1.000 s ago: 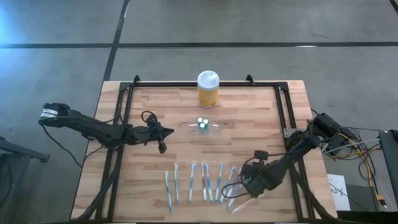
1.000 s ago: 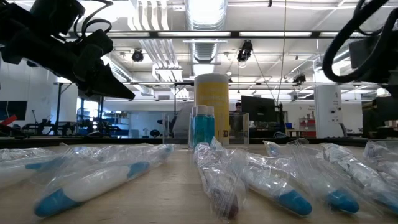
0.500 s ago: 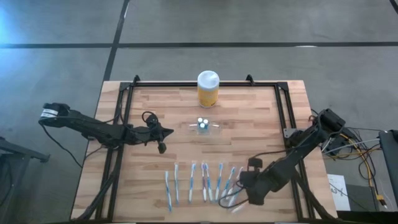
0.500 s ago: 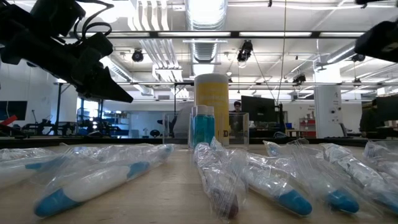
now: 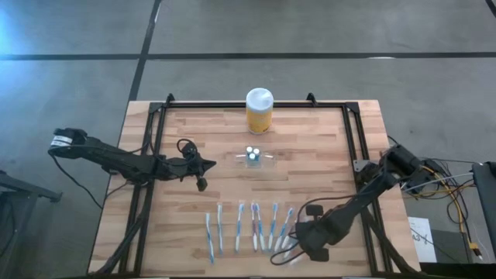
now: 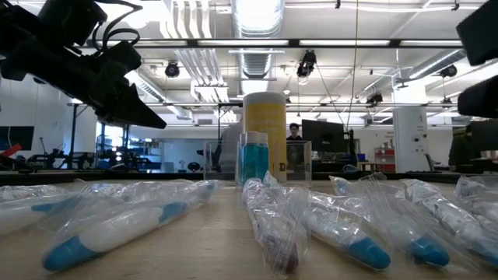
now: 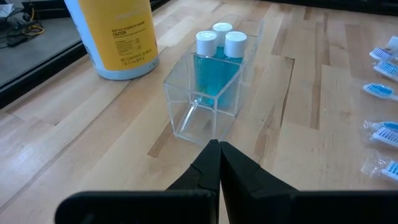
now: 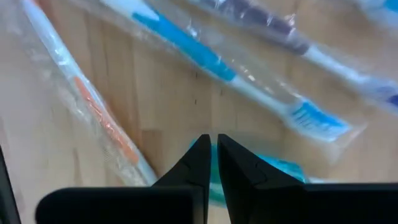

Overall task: Pick & Place toothbrushing station
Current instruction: Put the blue mouthwash into the middle of the transparent organizer

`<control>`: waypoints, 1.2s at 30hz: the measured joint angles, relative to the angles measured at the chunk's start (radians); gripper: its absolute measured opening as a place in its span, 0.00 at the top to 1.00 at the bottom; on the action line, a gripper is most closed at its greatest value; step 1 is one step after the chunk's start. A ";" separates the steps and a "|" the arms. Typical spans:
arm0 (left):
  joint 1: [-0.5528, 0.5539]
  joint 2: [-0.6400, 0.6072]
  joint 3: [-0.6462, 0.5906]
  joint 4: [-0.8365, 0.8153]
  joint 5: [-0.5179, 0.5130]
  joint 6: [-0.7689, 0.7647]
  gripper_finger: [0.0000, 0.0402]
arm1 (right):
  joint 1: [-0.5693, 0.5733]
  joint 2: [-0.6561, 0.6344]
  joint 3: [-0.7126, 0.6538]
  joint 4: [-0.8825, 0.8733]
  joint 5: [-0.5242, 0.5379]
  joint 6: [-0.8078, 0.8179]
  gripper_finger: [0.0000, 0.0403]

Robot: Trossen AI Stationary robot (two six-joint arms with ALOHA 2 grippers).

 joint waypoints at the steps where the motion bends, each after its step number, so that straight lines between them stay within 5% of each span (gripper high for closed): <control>1: 0.000 0.000 0.000 0.000 0.000 0.000 0.98 | 0.000 0.006 0.000 -0.003 -0.029 0.009 0.93; 7: 0.000 0.000 0.000 0.000 0.000 0.000 0.98 | 0.013 0.015 0.000 -0.097 -0.118 0.094 0.93; 20: 0.000 0.000 -0.001 0.001 0.000 0.001 0.98 | 0.029 -0.028 0.080 -0.178 -0.102 0.103 0.93; 25: 0.000 0.000 -0.001 0.001 0.000 0.001 0.98 | 0.029 -0.039 0.144 -0.376 -0.039 0.191 0.92; 28: 0.000 0.000 -0.001 -0.001 0.000 0.001 0.98 | 0.023 -0.039 0.161 -0.481 -0.035 0.239 0.87; 36: 0.000 0.000 -0.001 -0.015 0.000 0.001 0.98 | -0.006 -0.047 0.154 -0.428 -0.077 0.253 0.62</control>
